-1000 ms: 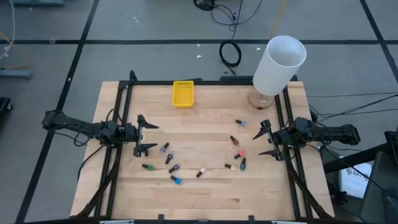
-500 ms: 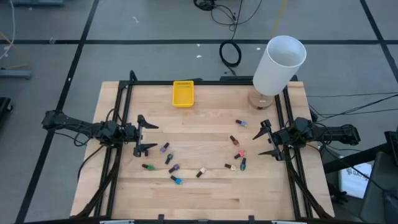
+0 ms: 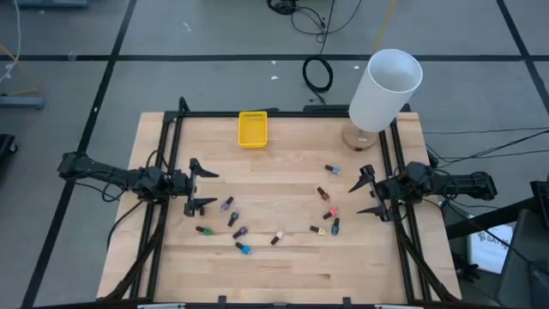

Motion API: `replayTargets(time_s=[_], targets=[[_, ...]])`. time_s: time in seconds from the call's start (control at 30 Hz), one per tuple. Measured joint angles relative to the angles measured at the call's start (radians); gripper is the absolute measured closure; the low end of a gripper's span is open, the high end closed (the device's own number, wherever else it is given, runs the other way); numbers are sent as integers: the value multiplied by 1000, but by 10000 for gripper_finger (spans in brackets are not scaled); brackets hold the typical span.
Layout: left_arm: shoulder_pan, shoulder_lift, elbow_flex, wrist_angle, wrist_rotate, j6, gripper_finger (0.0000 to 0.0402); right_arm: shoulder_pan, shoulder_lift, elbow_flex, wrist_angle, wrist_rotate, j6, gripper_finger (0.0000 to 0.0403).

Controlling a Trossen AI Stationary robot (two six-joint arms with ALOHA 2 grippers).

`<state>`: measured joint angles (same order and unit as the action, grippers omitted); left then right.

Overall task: Pick & Place Nail Polish
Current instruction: Put the light blue nail polish bottle into the yellow bin

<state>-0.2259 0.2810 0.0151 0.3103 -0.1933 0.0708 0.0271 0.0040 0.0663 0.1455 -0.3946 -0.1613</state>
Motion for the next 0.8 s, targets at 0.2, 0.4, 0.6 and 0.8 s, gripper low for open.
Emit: replayTargets(time_s=[0.2,0.4,0.6,0.8], targets=[[0,0,0,0,0,0,45,0,0,0,33,0,142,94],[0,0,0,0,0,0,46,0,0,0,135,0,352,94],[0,0,0,0,0,0,46,0,0,0,158,0,503,94],[0,0,0,0,0,0,45,0,0,0,180,140,453,94]])
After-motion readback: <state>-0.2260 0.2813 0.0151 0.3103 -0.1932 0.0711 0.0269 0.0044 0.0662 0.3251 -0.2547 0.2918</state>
